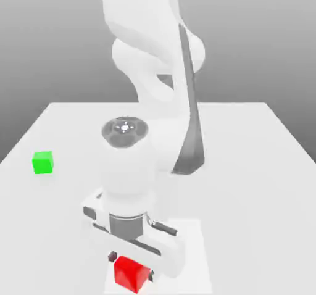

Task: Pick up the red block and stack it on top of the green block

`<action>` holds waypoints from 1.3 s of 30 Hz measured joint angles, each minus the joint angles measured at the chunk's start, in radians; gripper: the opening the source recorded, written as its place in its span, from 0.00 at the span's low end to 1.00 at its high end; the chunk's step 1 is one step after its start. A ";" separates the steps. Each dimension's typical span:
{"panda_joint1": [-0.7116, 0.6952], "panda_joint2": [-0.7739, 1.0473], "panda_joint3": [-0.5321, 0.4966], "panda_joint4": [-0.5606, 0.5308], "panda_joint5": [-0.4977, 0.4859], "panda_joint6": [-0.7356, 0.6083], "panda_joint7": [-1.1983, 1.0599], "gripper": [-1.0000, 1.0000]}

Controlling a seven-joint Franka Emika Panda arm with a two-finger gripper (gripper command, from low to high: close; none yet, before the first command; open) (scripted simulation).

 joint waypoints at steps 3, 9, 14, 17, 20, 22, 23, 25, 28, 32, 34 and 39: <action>0.000 0.012 -0.001 0.002 -0.002 0.010 0.002 0.00; -0.013 -0.156 0.012 -0.026 0.020 -0.130 -0.010 0.00; -0.078 -0.234 -0.114 -0.082 0.008 -0.152 0.180 0.00; -0.146 -0.274 -0.189 -0.119 -0.012 -0.155 0.319 0.00; -0.241 -0.314 -0.250 -0.155 -0.038 -0.158 0.462 0.00; -0.304 -0.341 -0.280 -0.179 -0.056 -0.160 0.559 0.00; -0.338 -0.355 -0.292 -0.191 -0.064 -0.162 0.607 0.00; -0.401 -0.383 -0.321 -0.215 -0.081 -0.164 0.702 0.00; -0.498 -0.424 -0.353 -0.251 -0.103 -0.167 0.842 0.00; -0.601 -0.481 -0.406 -0.300 -0.128 -0.172 1.026 0.00; -0.659 -0.509 -0.434 -0.324 -0.140 -0.174 1.118 0.00; -0.800 -0.563 -0.501 -0.380 -0.154 -0.169 1.323 0.00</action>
